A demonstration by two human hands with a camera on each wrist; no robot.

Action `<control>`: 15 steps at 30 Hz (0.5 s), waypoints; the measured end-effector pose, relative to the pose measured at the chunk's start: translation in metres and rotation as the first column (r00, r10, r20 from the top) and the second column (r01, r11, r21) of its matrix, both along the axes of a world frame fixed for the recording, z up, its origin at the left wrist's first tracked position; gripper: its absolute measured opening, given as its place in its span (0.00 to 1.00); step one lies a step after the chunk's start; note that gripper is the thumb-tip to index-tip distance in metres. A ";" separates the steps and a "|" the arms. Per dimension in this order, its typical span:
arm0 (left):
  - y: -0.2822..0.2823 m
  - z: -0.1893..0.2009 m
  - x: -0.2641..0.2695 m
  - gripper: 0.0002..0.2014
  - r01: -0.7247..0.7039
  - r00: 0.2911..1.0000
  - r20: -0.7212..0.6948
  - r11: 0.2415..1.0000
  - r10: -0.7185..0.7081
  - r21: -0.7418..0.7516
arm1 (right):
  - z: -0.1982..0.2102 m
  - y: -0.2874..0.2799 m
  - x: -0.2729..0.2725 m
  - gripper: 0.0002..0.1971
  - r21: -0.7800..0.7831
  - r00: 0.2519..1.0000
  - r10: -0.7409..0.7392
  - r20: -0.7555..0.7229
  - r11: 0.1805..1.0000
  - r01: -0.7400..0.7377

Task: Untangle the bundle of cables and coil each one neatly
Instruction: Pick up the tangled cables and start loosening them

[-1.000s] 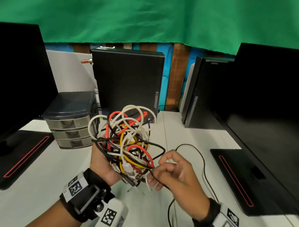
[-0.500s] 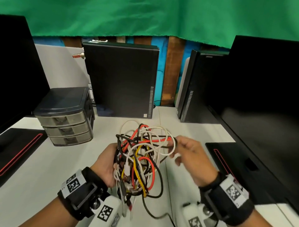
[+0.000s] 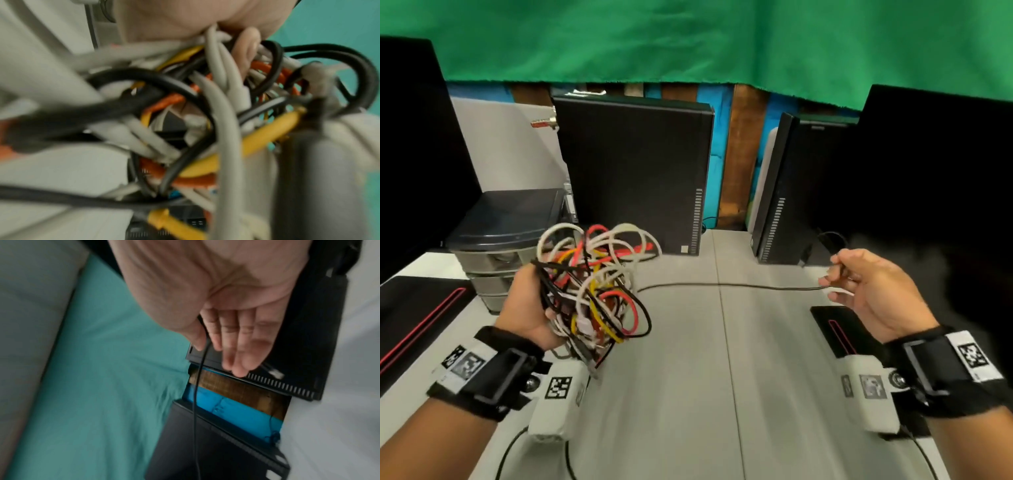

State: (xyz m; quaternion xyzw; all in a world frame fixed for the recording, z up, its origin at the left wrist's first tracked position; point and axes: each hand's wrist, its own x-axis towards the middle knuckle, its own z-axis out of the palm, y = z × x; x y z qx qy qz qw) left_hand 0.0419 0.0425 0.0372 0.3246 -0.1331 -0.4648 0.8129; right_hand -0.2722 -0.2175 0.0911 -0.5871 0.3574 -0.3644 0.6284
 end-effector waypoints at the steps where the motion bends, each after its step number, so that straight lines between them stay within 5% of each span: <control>1: 0.000 0.001 0.003 0.19 -0.027 1.000 0.001 1.000 0.027 -0.008 | -0.001 0.001 0.004 0.08 -0.043 0.997 -0.035 -0.064 0.999 0.033; 4: 0.001 0.006 -0.002 0.28 0.010 0.995 -0.098 0.992 -0.023 -0.128 | -0.013 0.025 0.023 0.10 -0.164 0.969 -0.079 -0.232 0.986 0.041; 8: -0.006 0.000 -0.008 0.16 -0.089 0.986 -0.154 0.984 0.065 -0.154 | -0.040 0.098 0.066 0.15 -0.230 0.878 0.243 -0.413 0.905 -0.359; 11: -0.010 -0.001 -0.016 0.18 -0.096 0.981 -0.183 0.977 0.061 -0.192 | -0.050 0.141 0.105 0.20 -0.134 0.782 0.467 -0.412 0.818 -0.560; 15: -0.010 0.001 -0.015 0.19 -0.197 0.963 -0.231 0.948 0.140 -0.249 | -0.046 0.160 0.141 0.12 -0.058 0.826 0.486 -0.287 0.851 -0.521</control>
